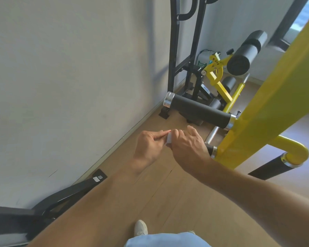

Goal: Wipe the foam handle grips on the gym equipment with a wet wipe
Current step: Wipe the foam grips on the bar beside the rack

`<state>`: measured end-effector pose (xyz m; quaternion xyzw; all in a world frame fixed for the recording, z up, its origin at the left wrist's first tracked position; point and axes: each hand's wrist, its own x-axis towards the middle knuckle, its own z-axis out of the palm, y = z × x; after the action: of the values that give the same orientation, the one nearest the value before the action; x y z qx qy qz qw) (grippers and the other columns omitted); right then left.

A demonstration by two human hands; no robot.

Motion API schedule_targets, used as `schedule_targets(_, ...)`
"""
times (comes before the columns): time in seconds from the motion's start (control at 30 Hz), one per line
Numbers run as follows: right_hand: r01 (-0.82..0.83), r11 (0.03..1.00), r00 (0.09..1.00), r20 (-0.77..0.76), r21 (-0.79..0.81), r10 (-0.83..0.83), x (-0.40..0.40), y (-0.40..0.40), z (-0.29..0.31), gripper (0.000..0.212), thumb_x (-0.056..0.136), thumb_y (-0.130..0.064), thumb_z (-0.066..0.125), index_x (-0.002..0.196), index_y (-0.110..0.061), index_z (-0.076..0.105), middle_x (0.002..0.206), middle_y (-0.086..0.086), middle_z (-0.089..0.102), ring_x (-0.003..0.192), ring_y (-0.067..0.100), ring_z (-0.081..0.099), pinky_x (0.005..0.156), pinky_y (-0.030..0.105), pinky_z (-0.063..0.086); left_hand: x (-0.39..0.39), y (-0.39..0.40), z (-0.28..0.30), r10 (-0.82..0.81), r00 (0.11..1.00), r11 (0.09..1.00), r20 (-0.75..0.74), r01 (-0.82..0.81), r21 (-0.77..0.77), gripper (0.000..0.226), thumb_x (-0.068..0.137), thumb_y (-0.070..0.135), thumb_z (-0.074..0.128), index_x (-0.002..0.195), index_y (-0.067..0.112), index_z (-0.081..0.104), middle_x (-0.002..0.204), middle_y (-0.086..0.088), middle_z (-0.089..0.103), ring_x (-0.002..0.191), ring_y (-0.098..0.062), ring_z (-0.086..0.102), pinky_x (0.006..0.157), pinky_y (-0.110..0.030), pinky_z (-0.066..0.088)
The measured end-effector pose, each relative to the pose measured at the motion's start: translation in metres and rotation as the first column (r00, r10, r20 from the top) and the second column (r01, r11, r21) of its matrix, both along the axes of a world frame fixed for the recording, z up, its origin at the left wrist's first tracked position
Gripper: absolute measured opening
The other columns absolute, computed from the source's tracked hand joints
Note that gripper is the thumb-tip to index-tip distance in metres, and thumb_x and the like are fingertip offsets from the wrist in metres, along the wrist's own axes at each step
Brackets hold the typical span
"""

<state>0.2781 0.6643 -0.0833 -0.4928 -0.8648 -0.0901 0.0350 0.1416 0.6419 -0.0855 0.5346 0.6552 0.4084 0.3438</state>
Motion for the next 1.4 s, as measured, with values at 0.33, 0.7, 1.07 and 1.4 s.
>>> schedule_targets(0.33,0.159,0.987,0.863,0.485,0.001,-0.139,0.03,-0.011,0.015,0.021,0.095,-0.021,0.05,0.104,-0.003,0.054,0.085,0.014,0.065,0.082,0.032,0.064,0.106,0.057,0.036,0.005,0.007,-0.003,0.025,1.0,1.0,0.002,-0.025,0.015,0.024,0.093,0.024,0.07,0.115,0.015,0.075,0.114,-0.002,0.075,0.106,-0.004,0.067,0.09,-0.009,0.05)
schedule_targets(0.7,0.075,0.997,0.841,0.539,-0.017,-0.054,0.039,-0.026,0.03,0.027,0.097,-0.009,0.03,0.112,-0.002,0.05,0.09,0.014,0.061,0.084,0.032,0.062,0.109,0.058,0.033,-0.004,0.001,-0.006,0.037,0.999,0.999,-0.008,-0.038,-0.027,0.027,0.092,0.032,0.069,0.116,0.021,0.075,0.11,0.012,0.074,0.083,0.028,0.058,0.088,-0.008,0.051)
schedule_targets(1.07,-0.077,0.995,0.547,-0.837,-0.058,-0.006,0.025,-0.069,0.152,0.014,0.098,-0.015,0.056,0.104,-0.028,0.054,0.075,-0.012,0.072,0.052,0.0,0.056,0.042,0.013,0.038,-0.014,-0.004,0.041,0.143,0.988,0.99,0.054,-0.143,0.0,0.008,0.089,0.018,0.073,0.084,0.023,0.078,0.076,0.016,0.076,0.078,0.0,0.069,0.076,-0.023,0.053)
schedule_targets(1.4,0.055,0.994,0.975,-0.218,0.1,-0.032,-0.003,-0.051,0.128,0.03,0.083,-0.011,0.047,0.093,-0.004,0.074,0.119,0.025,0.069,0.11,0.04,0.067,0.097,0.049,0.052,-0.021,-0.01,0.106,0.107,0.953,0.936,0.284,-0.193,0.294,0.012,0.095,0.02,0.066,0.098,0.022,0.077,0.089,0.012,0.079,0.088,0.004,0.071,0.076,-0.006,0.047)
